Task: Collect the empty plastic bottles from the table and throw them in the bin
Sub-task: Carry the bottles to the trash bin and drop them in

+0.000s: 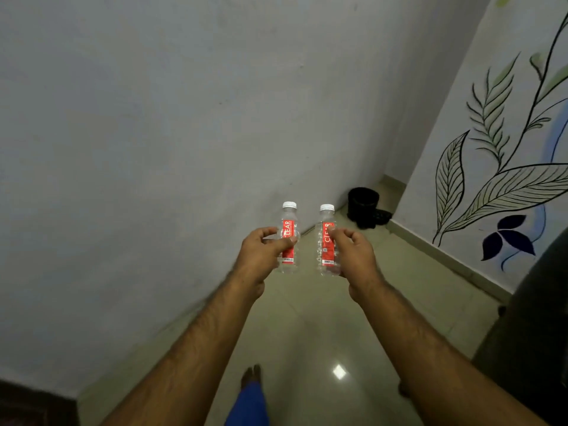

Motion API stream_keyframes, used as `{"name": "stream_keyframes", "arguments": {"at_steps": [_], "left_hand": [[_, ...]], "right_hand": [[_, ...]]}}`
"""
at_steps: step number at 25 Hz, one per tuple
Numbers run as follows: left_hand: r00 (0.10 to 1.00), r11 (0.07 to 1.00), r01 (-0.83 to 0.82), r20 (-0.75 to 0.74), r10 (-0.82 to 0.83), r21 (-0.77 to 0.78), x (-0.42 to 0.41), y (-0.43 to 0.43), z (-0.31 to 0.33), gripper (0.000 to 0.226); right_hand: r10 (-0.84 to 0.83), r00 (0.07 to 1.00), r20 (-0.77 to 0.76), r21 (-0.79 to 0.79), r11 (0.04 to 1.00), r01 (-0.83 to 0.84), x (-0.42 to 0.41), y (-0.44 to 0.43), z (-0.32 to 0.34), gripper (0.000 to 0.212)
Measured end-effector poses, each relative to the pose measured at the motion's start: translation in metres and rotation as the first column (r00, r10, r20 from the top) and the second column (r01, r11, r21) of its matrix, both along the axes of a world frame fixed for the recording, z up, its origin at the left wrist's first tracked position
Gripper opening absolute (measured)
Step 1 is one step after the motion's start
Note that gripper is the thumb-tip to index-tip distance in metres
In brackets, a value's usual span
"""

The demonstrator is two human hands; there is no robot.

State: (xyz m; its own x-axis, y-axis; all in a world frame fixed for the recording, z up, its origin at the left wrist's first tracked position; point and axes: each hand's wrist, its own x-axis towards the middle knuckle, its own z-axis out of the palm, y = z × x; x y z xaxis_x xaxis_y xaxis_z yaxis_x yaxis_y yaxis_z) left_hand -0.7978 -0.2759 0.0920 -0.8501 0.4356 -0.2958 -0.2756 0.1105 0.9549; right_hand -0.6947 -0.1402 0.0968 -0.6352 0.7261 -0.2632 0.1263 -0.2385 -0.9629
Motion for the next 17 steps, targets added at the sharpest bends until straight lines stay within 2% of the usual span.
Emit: {"name": "stream_keyframes", "arguments": {"at_steps": [5,9,15,17], "left_hand": [[0.988,0.989,0.151,0.036,-0.15,-0.008,-0.162,0.118,-0.003,0.05],[0.961,0.96,0.276,0.047,-0.274,-0.04,-0.259,0.232,0.006,0.048],[0.91,0.903,0.416,0.047,-0.413,-0.107,-0.355,0.42,-0.032,0.049],[0.891,0.883,0.453,0.086,-0.445,-0.123,-0.383,0.489,-0.052,0.043]], "right_hand": [[-0.14,0.988,0.064,-0.035,0.989,0.142,-0.14,0.099,-0.011,0.037],[-0.256,0.961,0.105,-0.074,0.962,0.264,-0.215,0.196,-0.009,0.037],[-0.358,0.927,0.114,-0.104,0.923,0.37,-0.31,0.366,-0.055,0.026],[-0.377,0.918,0.126,-0.11,0.914,0.39,-0.343,0.432,-0.077,0.022]]}}
